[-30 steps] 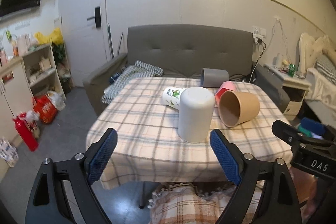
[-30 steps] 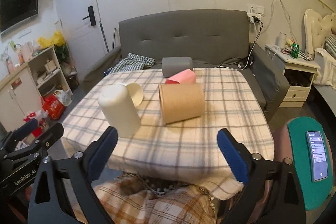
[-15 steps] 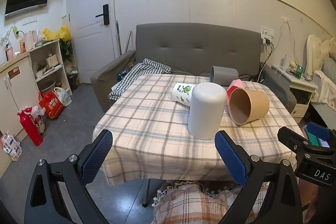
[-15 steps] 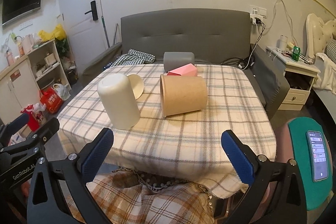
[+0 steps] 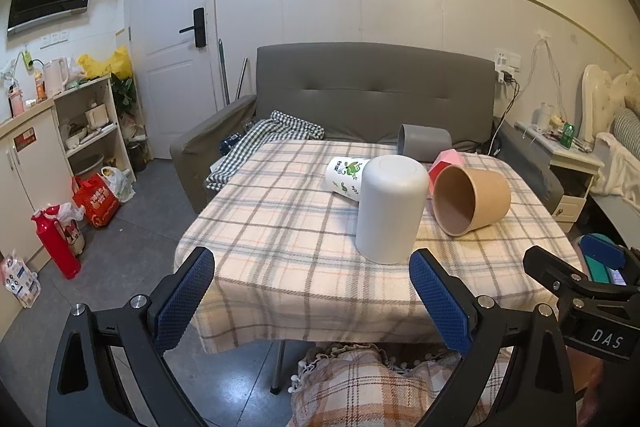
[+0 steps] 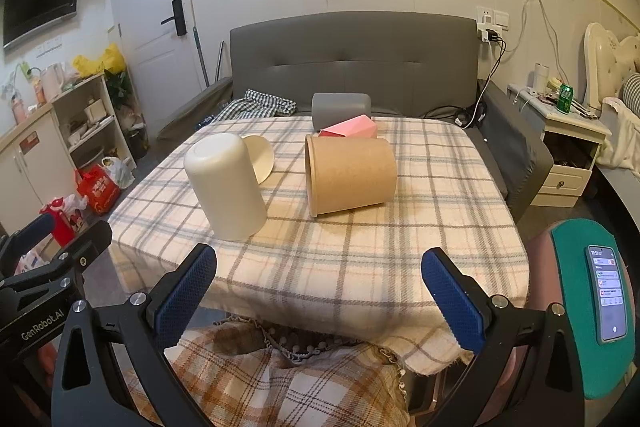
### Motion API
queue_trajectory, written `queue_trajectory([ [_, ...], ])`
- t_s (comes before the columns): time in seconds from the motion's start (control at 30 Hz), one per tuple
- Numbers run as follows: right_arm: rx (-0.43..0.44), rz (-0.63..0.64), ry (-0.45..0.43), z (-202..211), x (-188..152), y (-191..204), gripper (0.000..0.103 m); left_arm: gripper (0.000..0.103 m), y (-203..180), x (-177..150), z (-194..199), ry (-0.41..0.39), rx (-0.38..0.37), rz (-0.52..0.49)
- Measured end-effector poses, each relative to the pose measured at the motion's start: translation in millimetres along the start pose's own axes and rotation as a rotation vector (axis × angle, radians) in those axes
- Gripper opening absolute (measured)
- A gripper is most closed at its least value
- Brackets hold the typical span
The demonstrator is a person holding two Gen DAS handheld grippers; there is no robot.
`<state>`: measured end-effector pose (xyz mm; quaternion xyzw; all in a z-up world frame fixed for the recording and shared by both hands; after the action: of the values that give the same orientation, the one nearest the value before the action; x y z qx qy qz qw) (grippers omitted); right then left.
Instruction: Flip cup upside down
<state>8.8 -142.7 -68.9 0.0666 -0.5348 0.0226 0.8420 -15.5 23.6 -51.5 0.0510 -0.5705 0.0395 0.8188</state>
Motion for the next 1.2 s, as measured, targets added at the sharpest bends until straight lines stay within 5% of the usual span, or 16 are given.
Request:
queue_trajectory([
  [1.2, -0.004, 0.001, 0.006, -0.4, -1.6, 0.3, 0.103, 0.101, -2.5, -5.3, -0.5, 0.010, -0.008, -0.001],
])
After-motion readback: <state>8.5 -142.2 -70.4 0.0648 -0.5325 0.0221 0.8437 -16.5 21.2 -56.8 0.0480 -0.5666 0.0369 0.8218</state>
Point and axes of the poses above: each gripper's, at about its wrist camera, not at the fingertips, and z roughly against the way its jaws point, y to its left, x to its top, the point moved 7 cm from there along -z, roughly the way its jaws point, and after that the axes turned 10 degrees about -y, right-handed, at the moved point
